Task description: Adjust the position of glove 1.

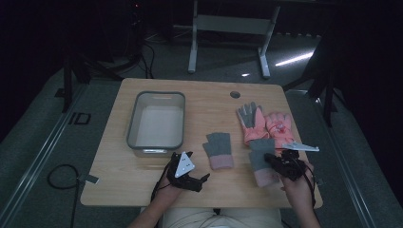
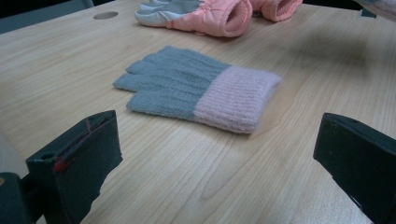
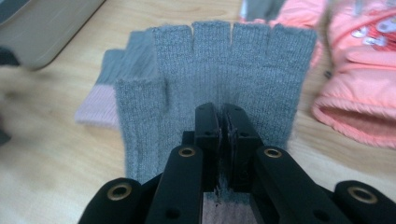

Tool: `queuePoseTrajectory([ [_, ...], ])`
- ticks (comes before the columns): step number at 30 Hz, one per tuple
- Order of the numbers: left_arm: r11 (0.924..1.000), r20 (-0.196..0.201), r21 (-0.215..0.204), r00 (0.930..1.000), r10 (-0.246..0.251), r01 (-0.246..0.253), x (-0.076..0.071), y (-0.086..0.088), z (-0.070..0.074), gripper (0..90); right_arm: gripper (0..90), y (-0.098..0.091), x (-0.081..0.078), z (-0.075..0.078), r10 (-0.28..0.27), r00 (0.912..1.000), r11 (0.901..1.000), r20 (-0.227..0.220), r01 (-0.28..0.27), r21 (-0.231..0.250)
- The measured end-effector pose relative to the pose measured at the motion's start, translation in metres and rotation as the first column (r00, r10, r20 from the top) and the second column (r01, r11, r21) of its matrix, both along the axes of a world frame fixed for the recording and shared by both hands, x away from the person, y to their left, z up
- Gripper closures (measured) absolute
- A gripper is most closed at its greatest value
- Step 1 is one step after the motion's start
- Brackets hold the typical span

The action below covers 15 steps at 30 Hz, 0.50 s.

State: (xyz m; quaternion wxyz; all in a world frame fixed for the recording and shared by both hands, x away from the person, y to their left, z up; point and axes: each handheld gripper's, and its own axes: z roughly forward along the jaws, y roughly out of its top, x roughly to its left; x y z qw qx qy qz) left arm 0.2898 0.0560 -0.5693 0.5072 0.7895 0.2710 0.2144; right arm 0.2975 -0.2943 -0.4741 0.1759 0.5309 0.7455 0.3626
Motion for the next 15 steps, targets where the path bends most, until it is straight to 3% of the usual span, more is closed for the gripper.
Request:
queuePoseTrajectory([
  [3,1.0,0.001,0.0,1.0,-0.001,0.001,0.0,0.0,0.0,0.4,85.2,0.0,-0.003,-0.006,-0.073,0.9973,0.997,0.004,0.073,0.026],
  [5,1.0,0.001,0.001,1.0,-0.001,0.001,0.0,0.0,0.0,0.4,85.2,0.0,-0.003,-0.014,-0.107,0.9941,0.9926,-0.017,0.108,0.057],
  [12,1.0,0.0,0.0,1.0,-0.002,0.002,0.0,0.0,0.0,0.4,85.1,0.004,0.002,-0.044,-0.152,0.986,0.9866,-0.068,0.156,0.049],
  [15,1.0,0.002,0.001,1.0,-0.002,0.002,0.0,0.0,0.0,0.4,85.0,0.003,0.006,-0.057,-0.176,0.9806,0.9836,-0.087,0.178,0.025],
])
